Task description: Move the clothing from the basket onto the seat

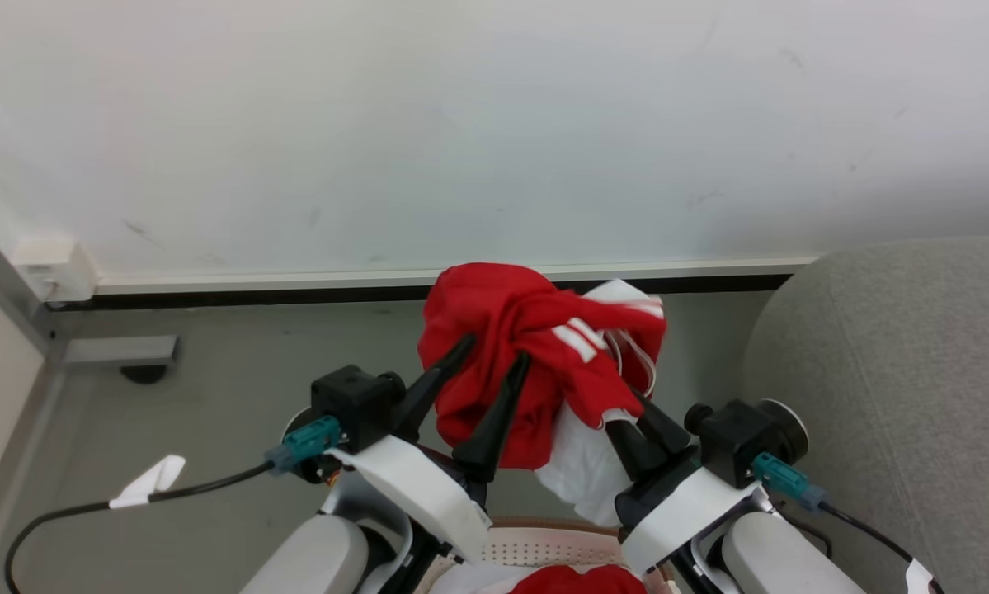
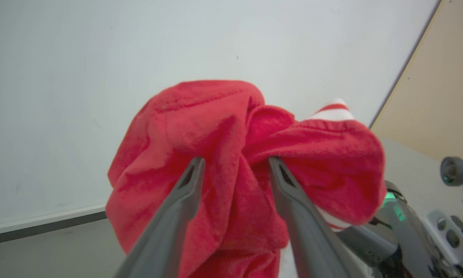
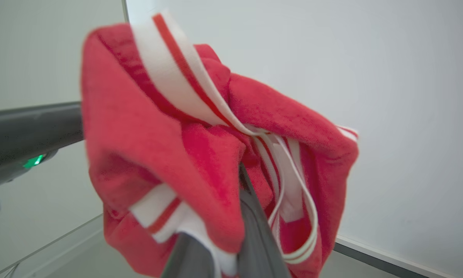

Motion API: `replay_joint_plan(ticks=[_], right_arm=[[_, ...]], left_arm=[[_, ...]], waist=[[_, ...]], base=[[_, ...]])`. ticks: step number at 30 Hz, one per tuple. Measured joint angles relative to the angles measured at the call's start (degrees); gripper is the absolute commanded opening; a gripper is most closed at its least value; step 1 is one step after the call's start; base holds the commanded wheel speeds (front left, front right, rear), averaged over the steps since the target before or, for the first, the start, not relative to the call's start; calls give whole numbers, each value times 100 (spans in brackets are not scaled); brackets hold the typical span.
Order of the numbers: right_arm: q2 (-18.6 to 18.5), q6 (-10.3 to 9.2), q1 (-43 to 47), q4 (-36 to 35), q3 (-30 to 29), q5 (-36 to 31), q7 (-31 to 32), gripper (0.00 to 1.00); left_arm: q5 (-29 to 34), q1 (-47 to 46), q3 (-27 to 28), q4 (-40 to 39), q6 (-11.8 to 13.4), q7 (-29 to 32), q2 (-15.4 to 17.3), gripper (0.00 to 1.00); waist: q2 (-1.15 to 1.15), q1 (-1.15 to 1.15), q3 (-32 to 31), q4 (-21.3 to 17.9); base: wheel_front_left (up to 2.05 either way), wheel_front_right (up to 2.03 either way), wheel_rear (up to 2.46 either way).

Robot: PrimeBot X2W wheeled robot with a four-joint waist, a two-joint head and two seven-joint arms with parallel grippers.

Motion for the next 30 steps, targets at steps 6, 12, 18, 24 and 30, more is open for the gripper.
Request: replay_joint_plan(ticks=[6, 12, 18, 24, 30], right_arm=[[-4, 0, -19, -130, -280, -141, 3, 0], [-105, 0, -15, -269, -604, -330, 4, 0], [-275, 0, -14, -477, -843, -482, 4, 0], [-457, 0, -7, -875, -1191, -588, 4, 0], [-644, 0, 107, -1380, -1492, -689, 4, 0]], left_arm=[[-1, 74, 19, -68, 56, -45, 46, 100], [0, 77, 33, -136, 71, -131, 99, 100], [71, 48, 2, -197, 22, -204, 205, 100], [146, 27, -18, -216, 78, -216, 307, 100], [227, 14, -62, -261, 74, -294, 376, 100]], waist=[[0, -1, 58, -307], [0, 0, 162, -689], [0, -1, 257, -1144], [0, 0, 341, -1643], [0, 0, 414, -2147]], base=[[0, 0, 0], [0, 0, 0], [0, 0, 0], [0, 0, 0], [0, 0, 0]])
